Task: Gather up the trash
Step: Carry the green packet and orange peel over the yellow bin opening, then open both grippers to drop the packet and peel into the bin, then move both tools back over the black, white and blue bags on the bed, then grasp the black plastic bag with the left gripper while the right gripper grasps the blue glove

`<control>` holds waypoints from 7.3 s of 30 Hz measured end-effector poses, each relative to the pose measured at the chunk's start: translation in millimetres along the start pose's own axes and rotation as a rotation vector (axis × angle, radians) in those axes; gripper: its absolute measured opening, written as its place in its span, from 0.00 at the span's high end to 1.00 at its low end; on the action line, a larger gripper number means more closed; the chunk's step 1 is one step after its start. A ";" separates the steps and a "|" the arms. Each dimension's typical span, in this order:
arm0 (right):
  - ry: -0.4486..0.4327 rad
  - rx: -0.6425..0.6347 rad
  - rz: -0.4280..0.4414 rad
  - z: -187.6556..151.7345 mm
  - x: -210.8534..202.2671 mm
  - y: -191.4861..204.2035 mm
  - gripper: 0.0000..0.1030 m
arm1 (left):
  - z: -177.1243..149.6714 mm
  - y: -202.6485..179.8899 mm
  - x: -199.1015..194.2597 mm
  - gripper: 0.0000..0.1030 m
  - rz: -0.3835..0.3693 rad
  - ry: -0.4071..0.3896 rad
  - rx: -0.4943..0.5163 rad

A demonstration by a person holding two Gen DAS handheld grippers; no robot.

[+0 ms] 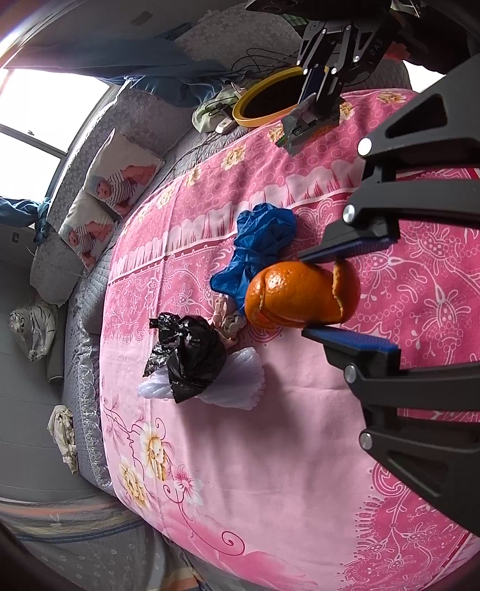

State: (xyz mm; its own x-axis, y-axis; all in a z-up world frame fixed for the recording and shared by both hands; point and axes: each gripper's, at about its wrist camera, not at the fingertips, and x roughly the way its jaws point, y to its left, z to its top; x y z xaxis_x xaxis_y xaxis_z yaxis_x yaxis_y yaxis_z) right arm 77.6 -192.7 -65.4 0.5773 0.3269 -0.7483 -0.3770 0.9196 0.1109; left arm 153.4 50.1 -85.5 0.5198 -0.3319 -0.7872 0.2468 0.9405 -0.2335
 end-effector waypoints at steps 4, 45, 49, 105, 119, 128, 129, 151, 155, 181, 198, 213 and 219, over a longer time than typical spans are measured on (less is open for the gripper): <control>-0.011 0.018 -0.004 -2.3 -5.1 -7.6 0.80 | 0.8 -10.2 0.0 0.68 -0.004 0.003 0.017; -0.125 0.269 -0.203 -19.6 -59.9 -141.6 0.80 | 22.3 -175.0 62.5 0.68 -0.223 0.098 0.236; -0.136 0.304 -0.232 -23.8 -67.7 -158.7 0.80 | 26.8 -194.9 67.5 0.68 -0.253 0.099 0.257; -0.061 0.695 -0.453 -96.4 -79.1 -339.2 0.72 | 8.0 -385.9 174.3 0.67 -0.433 0.241 0.468; -0.084 0.722 -0.462 -100.1 -90.5 -343.6 0.68 | 18.3 -368.8 162.5 0.49 -0.442 0.191 0.412; -0.095 0.688 -0.456 -90.0 -94.6 -329.4 0.68 | 45.0 -322.6 145.5 0.49 -0.376 0.129 0.359; -0.095 0.682 -0.454 -87.6 -94.5 -326.9 0.68 | 48.4 -316.4 143.2 0.49 -0.367 0.121 0.353; -0.099 0.417 -0.281 3.8 -45.8 -207.5 0.63 | 98.8 -145.8 64.8 0.43 -0.171 -0.054 0.159; -0.089 0.345 -0.223 21.9 -25.3 -174.1 0.63 | 99.9 -108.0 47.4 0.43 -0.138 -0.080 0.116; 0.074 -0.033 0.080 73.9 89.8 6.9 0.57 | 58.0 37.4 2.6 0.34 -0.003 -0.098 -0.027; 0.077 -0.104 0.073 81.7 105.2 30.0 0.52 | 81.5 29.0 30.9 0.34 0.070 -0.083 0.014; 0.124 -0.091 0.058 86.1 141.9 26.5 0.52 | 87.3 39.8 71.2 0.38 0.119 -0.023 -0.014; 0.156 -0.096 0.066 86.4 154.3 31.1 0.58 | 90.2 50.9 73.8 0.54 0.110 -0.033 -0.051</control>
State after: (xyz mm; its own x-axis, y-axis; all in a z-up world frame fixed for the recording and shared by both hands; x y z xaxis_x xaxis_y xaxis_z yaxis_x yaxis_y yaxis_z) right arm 217.5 -94.8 -120.9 0.4325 0.3415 -0.8344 -0.4821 0.8697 0.1061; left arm 278.1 66.8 -104.0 0.5683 -0.2277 -0.7907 0.1456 0.9736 -0.1758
